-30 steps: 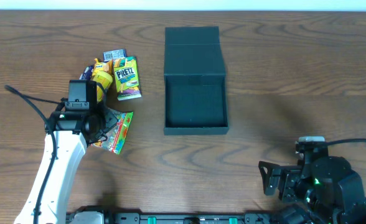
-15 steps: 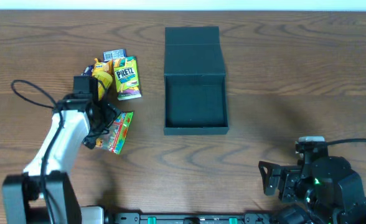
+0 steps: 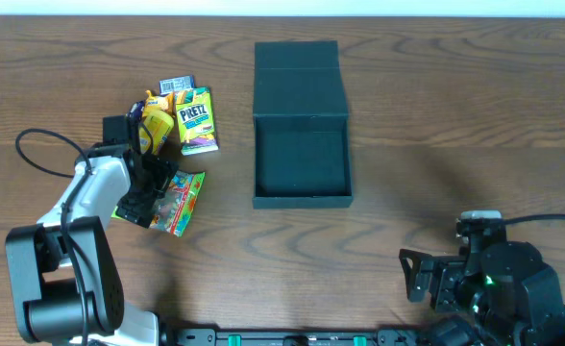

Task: Pack container
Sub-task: 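Grasp the Haribo bag edge with the left gripper and lift, then carry the Haribo bag right and lower it into the black box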

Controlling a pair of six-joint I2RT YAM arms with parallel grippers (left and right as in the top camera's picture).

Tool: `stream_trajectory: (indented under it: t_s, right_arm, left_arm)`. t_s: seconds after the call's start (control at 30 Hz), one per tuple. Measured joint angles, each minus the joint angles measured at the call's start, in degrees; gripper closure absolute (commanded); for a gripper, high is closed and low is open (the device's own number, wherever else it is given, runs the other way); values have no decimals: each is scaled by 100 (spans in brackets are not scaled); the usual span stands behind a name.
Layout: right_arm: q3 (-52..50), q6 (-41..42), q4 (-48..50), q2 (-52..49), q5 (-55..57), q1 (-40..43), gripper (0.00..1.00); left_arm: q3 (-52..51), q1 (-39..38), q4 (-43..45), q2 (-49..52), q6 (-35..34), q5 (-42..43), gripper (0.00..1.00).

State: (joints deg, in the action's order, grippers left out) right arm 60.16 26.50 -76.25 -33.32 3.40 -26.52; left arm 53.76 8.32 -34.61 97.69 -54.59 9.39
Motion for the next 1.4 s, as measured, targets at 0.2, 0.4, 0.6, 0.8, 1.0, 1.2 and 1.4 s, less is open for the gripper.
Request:
stream_trajectory:
  t_s: [0.2,0.4,0.6,0.8,1.0,1.2,1.4]
  right_arm:
    - [0,2,0,0,0,0,1]
    - [0,0,-2,0,0,0,1]
    - [0,0,-2,0,0,0,1]
    - [0,0,0,0,0,0,1]
    - [0,0,0,0,0,0,1]
    - [0,0,0,0,0,0,1]
    - [0,2,0,0,0,0,1]
  left_arm:
    - [210,129,-103,302,57,337,0]
    - [385,223,-411,597,149,463,41]
    - [485,258,-503,758,260,837,72]
    - [487,264,-459,809,343,1167,85]
    - [546,269,-612,859,343,1250,94]
    - [662,164,-1189,828,339,1047,94]
    - [363,116,-1368,313,339,330,94]
